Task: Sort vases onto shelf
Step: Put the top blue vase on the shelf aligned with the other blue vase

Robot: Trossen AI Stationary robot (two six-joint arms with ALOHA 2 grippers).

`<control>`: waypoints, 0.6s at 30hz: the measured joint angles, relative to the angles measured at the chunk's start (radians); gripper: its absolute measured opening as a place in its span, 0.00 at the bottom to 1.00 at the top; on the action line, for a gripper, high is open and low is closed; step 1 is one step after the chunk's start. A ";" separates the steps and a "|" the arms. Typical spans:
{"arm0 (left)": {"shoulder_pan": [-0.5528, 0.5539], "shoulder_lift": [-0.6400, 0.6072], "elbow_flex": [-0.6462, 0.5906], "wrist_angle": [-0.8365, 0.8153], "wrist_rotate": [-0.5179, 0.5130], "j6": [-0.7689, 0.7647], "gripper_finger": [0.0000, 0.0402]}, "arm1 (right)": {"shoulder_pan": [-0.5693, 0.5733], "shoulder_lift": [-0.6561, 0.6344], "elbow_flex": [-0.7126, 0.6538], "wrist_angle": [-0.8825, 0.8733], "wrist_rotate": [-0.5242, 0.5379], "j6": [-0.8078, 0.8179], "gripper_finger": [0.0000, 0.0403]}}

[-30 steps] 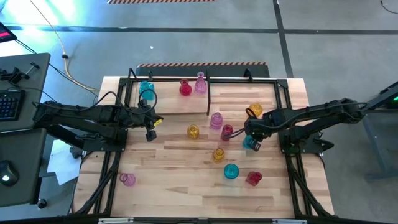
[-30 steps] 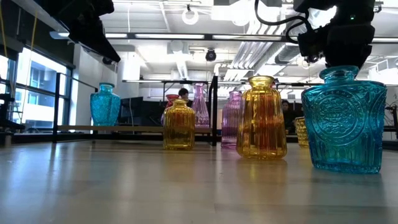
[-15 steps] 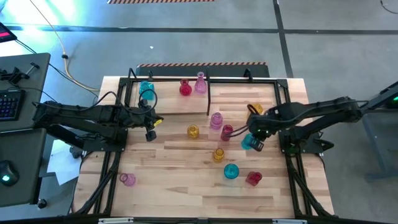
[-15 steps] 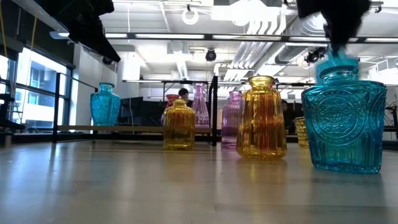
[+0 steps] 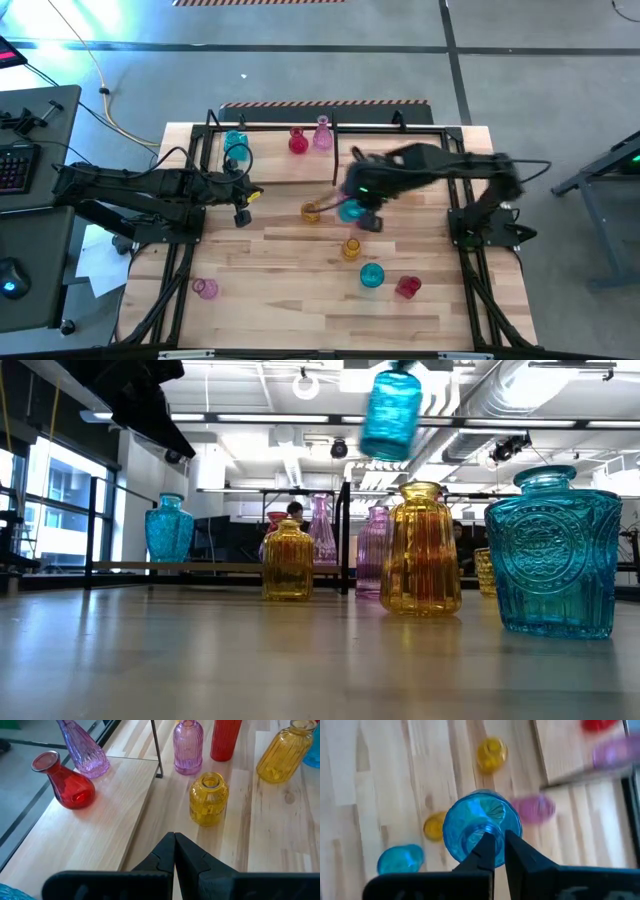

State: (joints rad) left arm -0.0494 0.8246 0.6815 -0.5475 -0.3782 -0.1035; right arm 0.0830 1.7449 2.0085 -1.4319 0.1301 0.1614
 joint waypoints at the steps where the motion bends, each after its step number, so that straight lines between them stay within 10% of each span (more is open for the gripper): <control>1: 0.000 0.000 0.000 0.000 0.000 -0.004 0.00 | -0.017 0.051 0.072 -0.017 -0.018 -0.047 0.00; 5: 0.000 0.000 0.000 0.000 0.001 -0.008 0.00 | -0.087 0.249 0.349 -0.062 -0.072 -0.220 0.00; 18: 0.000 0.000 0.000 -0.002 0.008 -0.027 0.00 | -0.299 0.293 0.162 0.240 -0.035 -0.395 0.00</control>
State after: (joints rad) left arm -0.0498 0.8249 0.6815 -0.5490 -0.3706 -0.1307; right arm -0.2158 2.0384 2.1708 -1.1915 0.0948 -0.2339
